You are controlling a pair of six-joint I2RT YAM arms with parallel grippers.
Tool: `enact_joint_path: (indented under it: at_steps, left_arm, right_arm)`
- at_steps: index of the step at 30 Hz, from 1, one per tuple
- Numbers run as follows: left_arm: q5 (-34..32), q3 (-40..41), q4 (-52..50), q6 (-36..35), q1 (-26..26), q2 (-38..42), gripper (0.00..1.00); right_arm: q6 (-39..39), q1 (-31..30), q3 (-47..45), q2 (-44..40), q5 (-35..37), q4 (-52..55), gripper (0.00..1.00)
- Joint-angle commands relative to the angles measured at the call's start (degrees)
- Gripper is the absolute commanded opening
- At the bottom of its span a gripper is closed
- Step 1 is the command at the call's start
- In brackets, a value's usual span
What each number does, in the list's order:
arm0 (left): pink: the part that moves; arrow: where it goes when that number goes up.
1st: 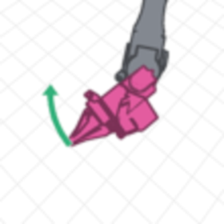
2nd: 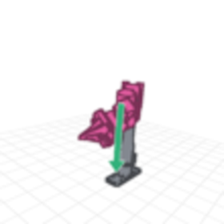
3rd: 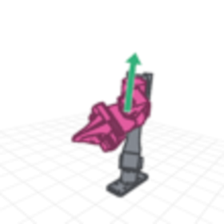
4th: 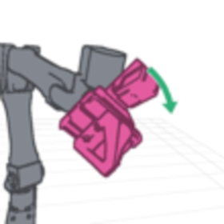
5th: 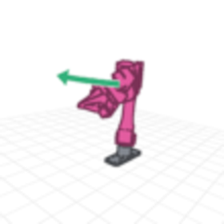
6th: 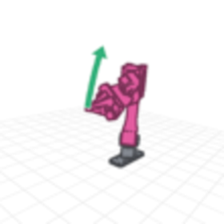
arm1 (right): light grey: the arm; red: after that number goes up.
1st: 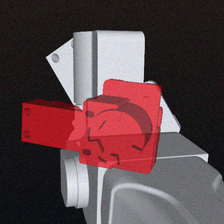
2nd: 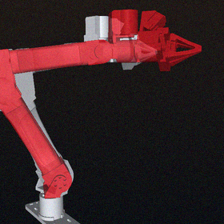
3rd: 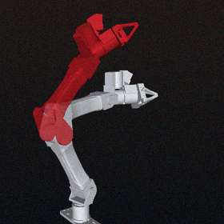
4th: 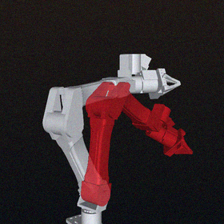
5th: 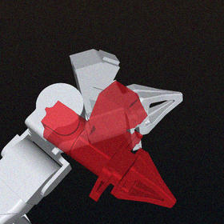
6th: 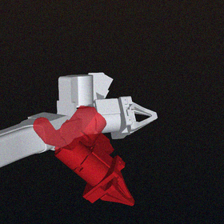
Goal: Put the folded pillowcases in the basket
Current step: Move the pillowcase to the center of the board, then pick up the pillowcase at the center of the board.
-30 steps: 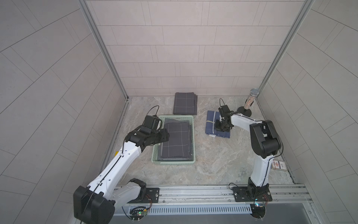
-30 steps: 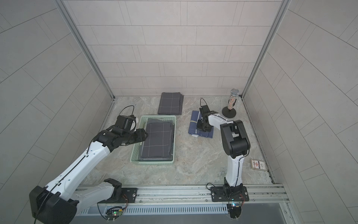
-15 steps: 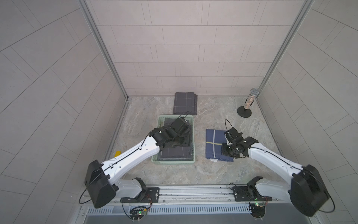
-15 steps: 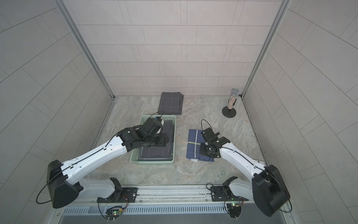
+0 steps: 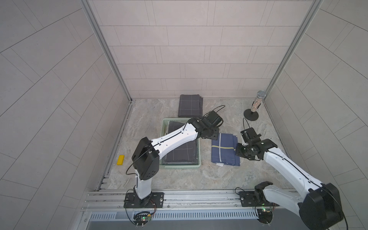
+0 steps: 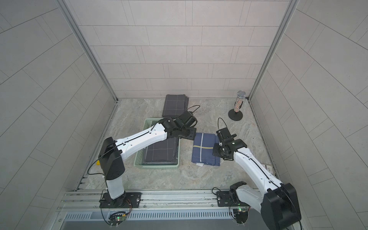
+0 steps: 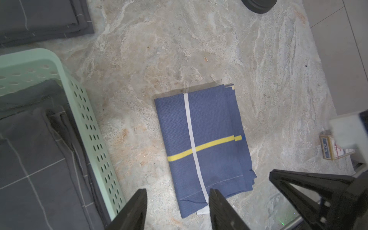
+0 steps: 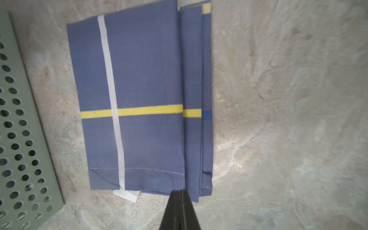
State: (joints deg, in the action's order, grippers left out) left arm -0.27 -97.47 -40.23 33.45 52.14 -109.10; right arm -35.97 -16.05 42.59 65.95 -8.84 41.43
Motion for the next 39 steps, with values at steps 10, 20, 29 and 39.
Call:
enact_joint_path:
  at_steps: [10,20,29,39]
  left_arm:
    - [5.5,-17.2,-7.3,2.7,-4.1,-20.2,0.56]
    - [6.1,-26.0,-7.9,1.4,-6.4,-29.7,0.55]
    - [13.0,-18.7,1.8,1.9,-6.0,-27.6,0.53]
    - [14.0,-17.6,4.0,0.9,-6.1,-30.7,0.47]
  right_arm:
    - [-3.2,-0.7,-6.3,14.8,-6.5,-14.5,0.0]
    - [-3.8,-1.4,-8.9,1.9,-2.5,-4.3,0.0]
    - [-2.0,-0.3,-5.2,-1.4,0.1,0.4,0.0]
    - [-2.2,0.4,-3.8,-7.6,0.0,5.4,0.11]
